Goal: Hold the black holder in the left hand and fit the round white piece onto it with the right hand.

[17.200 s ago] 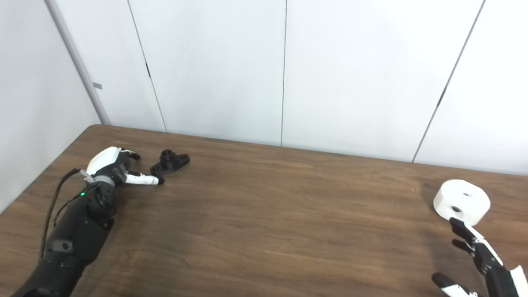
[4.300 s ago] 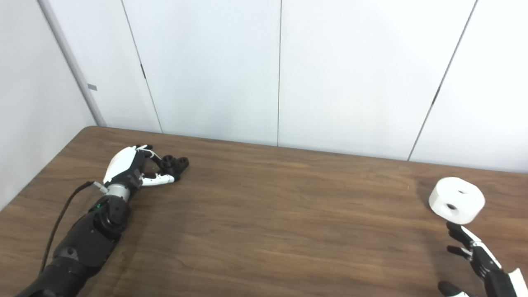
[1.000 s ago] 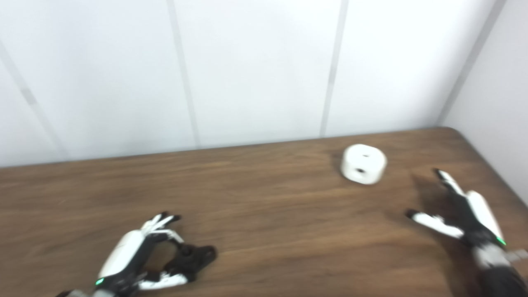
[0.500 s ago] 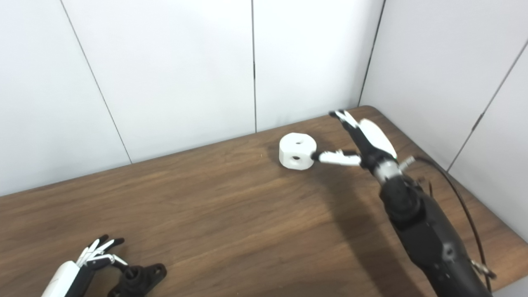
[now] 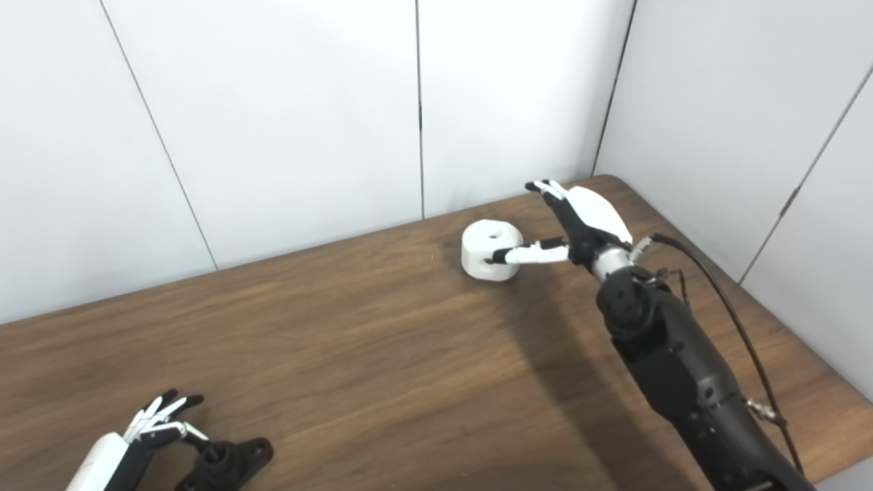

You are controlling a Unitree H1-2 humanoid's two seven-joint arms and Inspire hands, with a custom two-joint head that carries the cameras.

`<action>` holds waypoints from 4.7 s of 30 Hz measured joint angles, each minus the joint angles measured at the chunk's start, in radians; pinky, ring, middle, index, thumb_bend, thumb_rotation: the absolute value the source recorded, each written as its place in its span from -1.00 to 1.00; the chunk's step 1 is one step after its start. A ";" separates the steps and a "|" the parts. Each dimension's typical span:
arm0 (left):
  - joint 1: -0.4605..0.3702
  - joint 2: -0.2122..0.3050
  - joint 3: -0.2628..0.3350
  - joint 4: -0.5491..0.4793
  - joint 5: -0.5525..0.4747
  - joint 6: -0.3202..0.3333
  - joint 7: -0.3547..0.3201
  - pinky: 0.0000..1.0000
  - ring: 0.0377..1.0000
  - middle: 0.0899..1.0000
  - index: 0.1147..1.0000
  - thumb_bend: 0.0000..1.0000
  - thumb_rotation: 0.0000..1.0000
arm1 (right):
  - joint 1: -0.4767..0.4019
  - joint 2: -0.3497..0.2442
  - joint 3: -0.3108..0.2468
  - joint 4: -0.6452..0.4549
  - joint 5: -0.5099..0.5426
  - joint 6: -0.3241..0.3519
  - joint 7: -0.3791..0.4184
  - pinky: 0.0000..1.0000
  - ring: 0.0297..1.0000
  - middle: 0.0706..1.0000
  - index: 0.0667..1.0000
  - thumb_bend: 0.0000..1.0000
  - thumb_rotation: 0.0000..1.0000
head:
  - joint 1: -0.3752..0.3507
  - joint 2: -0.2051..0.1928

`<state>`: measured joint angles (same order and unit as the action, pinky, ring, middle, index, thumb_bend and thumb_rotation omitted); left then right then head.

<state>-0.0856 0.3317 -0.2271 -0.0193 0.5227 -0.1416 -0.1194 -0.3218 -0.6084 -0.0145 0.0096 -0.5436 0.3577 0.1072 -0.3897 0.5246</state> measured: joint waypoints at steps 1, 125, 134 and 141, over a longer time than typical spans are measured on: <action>0.000 0.000 0.000 -0.005 0.001 0.006 -0.003 1.00 1.00 0.79 -0.17 0.04 -0.92 | -0.006 -0.002 0.006 0.000 -0.002 0.002 0.009 0.83 0.91 0.95 0.80 1.00 0.19 | 0.008 0.005; 0.005 -0.033 -0.001 -0.023 0.024 0.027 0.004 1.00 1.00 0.79 -0.17 0.04 -0.92 | -0.154 -0.022 0.146 0.339 -0.030 -0.246 -0.076 -0.09 -0.04 -0.07 -0.13 0.06 -1.00 | 0.083 0.009; 0.004 -0.039 -0.001 -0.022 0.028 0.031 0.006 1.00 1.00 0.79 -0.17 0.04 -0.92 | -0.143 -0.022 0.148 0.296 -0.010 -0.248 -0.025 0.09 0.17 -0.08 -0.12 0.05 -1.00 | 0.113 0.018; -0.002 -0.058 -0.010 -0.007 0.035 0.045 0.023 1.00 1.00 0.79 -0.17 0.04 -0.92 | -0.143 -0.044 0.152 0.263 -0.008 -0.251 0.052 0.14 0.13 -0.04 -0.17 0.05 -1.00 | 0.152 0.023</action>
<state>-0.0872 0.2739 -0.2373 -0.0259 0.5573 -0.0970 -0.0965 -0.4646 -0.6519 0.1370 0.2728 -0.5521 0.1070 0.1591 -0.2378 0.5476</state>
